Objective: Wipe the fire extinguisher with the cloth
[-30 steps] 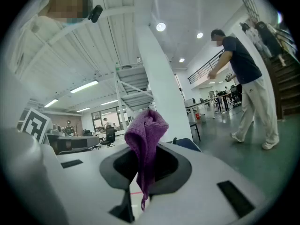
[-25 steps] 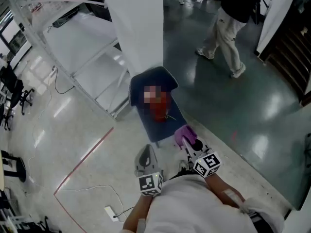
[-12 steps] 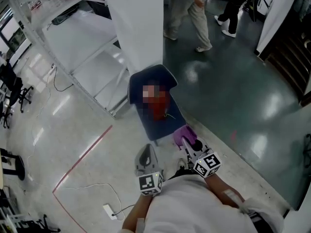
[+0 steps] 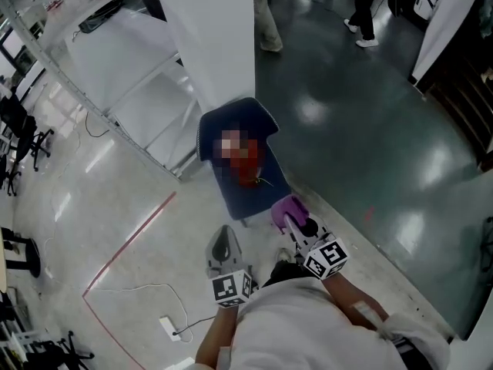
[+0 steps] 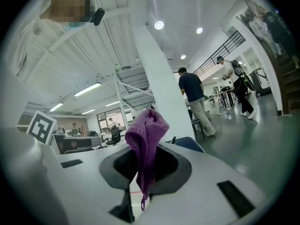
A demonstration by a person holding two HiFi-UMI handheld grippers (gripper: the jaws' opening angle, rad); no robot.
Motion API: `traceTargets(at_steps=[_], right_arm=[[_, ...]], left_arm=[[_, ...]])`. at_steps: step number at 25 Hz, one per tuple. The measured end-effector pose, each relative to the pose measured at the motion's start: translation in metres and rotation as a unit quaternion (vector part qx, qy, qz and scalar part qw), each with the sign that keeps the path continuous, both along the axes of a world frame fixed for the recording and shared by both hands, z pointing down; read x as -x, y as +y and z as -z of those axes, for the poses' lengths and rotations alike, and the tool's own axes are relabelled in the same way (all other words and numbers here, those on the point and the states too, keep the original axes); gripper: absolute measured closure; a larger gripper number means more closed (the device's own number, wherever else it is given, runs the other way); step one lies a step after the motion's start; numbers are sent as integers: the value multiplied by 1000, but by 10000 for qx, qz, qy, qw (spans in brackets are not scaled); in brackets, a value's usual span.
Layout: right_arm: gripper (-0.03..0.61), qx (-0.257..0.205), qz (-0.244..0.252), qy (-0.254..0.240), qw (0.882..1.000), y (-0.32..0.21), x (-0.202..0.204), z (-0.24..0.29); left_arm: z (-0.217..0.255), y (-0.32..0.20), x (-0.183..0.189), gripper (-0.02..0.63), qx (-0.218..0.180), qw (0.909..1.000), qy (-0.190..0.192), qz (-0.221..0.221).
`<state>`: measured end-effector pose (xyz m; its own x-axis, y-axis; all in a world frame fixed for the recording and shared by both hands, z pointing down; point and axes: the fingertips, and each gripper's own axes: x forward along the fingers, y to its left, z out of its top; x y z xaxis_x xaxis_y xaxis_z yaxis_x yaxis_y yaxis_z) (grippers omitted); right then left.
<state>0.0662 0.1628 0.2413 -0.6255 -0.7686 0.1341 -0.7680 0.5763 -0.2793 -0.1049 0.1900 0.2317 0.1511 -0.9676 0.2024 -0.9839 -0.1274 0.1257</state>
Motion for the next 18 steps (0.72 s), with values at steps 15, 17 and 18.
traceTargets(at_steps=[15, 17, 18], right_arm=[[526, 28, 21, 314, 9995, -50, 23, -18], [526, 84, -73, 371, 9992, -56, 24, -21], [526, 108, -86, 405, 9991, -61, 24, -23]], left_arm=[[13, -62, 8, 608, -265, 9993, 36, -247], [14, -70, 9, 607, -277, 9990, 27, -354], [13, -75, 9, 609, -253, 9990, 45, -371]])
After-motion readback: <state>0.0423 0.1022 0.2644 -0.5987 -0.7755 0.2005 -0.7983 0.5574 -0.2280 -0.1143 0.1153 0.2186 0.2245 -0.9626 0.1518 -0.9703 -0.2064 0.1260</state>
